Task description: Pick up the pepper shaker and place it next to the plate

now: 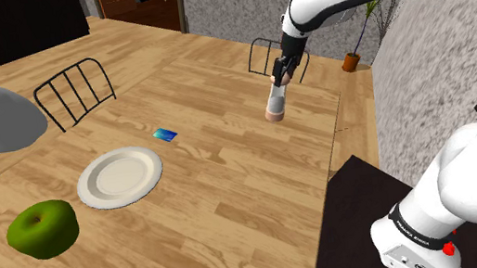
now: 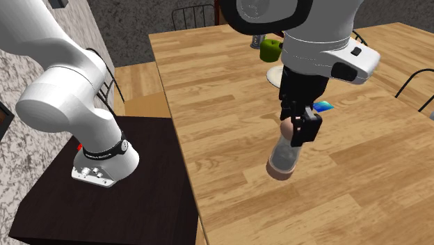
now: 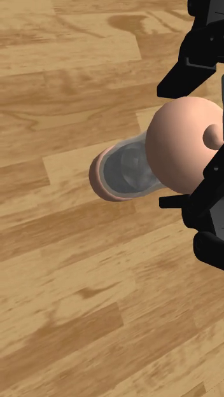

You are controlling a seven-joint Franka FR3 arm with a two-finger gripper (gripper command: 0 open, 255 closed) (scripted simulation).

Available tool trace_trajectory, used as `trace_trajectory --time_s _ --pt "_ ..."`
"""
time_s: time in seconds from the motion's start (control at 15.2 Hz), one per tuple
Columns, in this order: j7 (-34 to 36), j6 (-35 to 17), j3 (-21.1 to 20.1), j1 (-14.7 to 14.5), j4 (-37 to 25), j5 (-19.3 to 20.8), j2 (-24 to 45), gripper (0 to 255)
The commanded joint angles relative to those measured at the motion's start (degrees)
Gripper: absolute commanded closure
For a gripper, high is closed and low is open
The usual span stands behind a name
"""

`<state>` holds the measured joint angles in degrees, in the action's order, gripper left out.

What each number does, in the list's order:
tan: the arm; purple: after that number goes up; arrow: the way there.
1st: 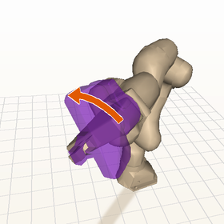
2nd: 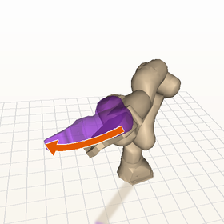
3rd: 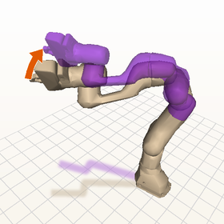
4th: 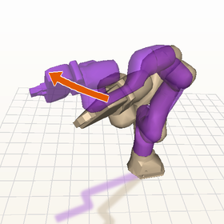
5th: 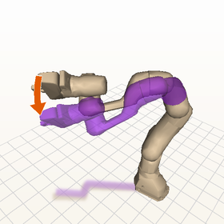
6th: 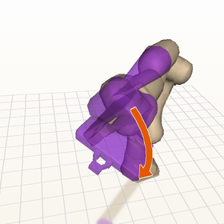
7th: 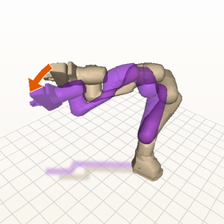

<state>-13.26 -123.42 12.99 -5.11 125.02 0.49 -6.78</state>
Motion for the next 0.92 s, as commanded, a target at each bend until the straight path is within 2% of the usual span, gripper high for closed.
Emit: trace_trajectory --time_s 0.0,0.86 --pt "0.2 1.6 -0.1 0.0 -1.0 0.2 -0.6 255" --pt "0.6 11.6 -0.4 -0.1 -9.0 0.6 -2.7 255"
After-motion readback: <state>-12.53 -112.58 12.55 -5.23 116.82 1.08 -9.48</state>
